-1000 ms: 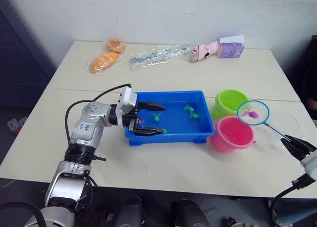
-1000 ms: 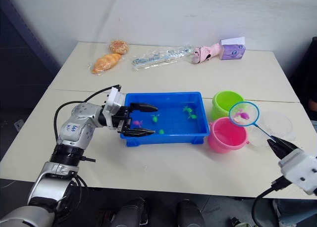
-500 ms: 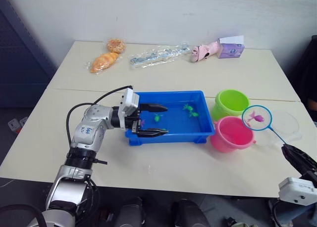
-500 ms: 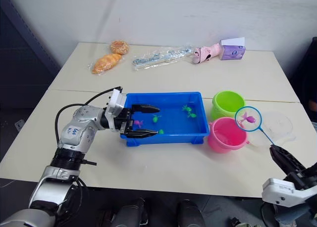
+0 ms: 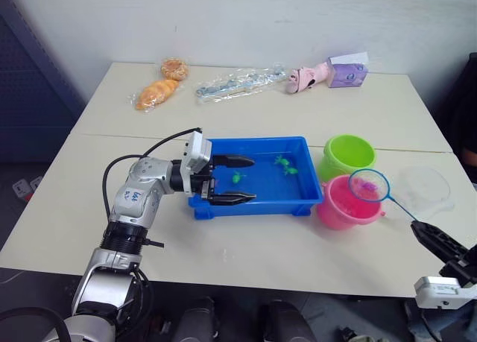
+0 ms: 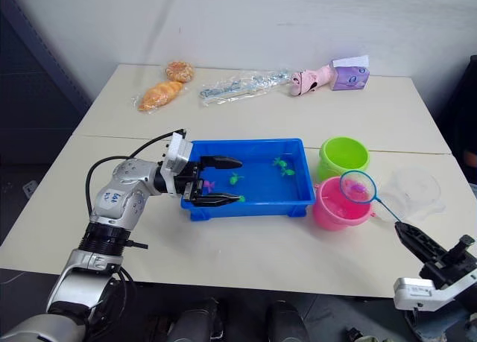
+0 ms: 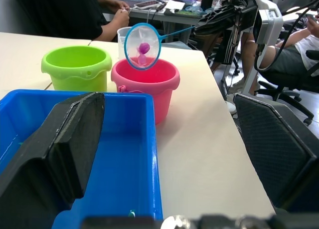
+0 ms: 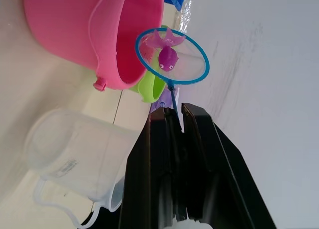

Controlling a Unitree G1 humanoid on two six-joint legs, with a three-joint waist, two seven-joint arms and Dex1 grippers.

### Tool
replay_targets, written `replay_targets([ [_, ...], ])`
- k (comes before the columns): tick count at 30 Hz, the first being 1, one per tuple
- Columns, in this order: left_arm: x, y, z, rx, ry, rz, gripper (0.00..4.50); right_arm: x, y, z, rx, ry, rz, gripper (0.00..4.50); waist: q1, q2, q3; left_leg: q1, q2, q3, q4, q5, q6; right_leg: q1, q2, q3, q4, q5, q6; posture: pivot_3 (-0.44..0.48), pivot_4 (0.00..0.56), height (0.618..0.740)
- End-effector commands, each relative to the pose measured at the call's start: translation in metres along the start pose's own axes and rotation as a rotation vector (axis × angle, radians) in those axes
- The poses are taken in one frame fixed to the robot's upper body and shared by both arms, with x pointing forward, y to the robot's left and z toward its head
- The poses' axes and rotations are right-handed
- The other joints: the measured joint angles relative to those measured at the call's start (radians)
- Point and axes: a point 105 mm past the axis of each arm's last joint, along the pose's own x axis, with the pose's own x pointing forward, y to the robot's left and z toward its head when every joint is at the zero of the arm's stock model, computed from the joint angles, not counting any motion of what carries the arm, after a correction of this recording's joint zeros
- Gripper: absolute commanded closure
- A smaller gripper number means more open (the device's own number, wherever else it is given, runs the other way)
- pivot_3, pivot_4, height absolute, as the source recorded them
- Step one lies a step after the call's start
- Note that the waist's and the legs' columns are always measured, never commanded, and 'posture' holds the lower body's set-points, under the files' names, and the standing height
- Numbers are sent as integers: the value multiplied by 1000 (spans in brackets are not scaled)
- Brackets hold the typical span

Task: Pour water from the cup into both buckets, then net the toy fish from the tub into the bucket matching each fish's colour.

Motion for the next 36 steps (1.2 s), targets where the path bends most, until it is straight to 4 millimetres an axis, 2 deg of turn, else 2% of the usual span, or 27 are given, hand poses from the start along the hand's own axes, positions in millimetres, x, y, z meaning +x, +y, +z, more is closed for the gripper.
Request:
replay_targets([
  [1,3,-3,12,53,-19,-22,58,-3,9,-6,8,-7,10,4500,0,0,0,0,0,0,0,0,0,0,0,0,0,0,0,0,150,740],
  [3,2,-1,13,54,-20,-13,58,-10,9,-27,0,83,-7,4500,0,0,0,0,0,0,0,0,0,0,0,0,0,0,0,0,150,740],
  [4,2,0,14,53,-22,-8,58,-10,10,-31,-1,86,-8,4500,0,0,0,0,0,0,0,0,0,0,0,0,0,0,0,0,150,740],
  [8,2,-2,12,49,-18,-16,58,-12,20,-24,1,38,9,4500,0,0,0,0,0,1,0,0,0,0,0,0,0,0,0,0,150,740],
  [12,2,-3,12,47,-16,-18,58,-12,20,-25,4,38,-21,4500,0,0,0,0,0,0,-1,0,0,0,0,0,0,0,-1,0,150,740],
  [22,3,-2,12,44,-19,-22,58,10,4,-18,-33,-21,-87,4500,-1,0,0,1,0,1,-1,1,0,0,0,1,0,0,0,0,150,740],
  [26,4,-3,12,42,-24,-21,58,14,2,-23,-43,10,-96,4500,-1,0,0,1,0,1,-1,1,0,0,0,1,0,0,0,0,150,740],
  [30,4,-3,11,43,-25,-21,58,20,1,-18,-22,-17,-99,4500,-1,0,0,1,0,1,0,1,0,1,0,1,0,0,0,0,150,740],
  [32,0,-2,13,46,-26,-6,58,20,-12,-22,56,12,-151,4500,-1,0,0,1,0,1,0,1,0,1,0,1,0,0,0,0,150,740],
  [33,-4,-2,13,46,-25,0,58,17,-17,-17,136,-7,-169,4500,-1,0,0,1,0,1,0,1,0,0,0,1,0,0,0,0,150,740],
  [36,-19,-2,12,43,-17,35,58,13,-42,15,403,-164,-211,4500,-1,0,0,1,0,1,-1,1,0,0,0,1,0,-1,0,0,150,740],
])
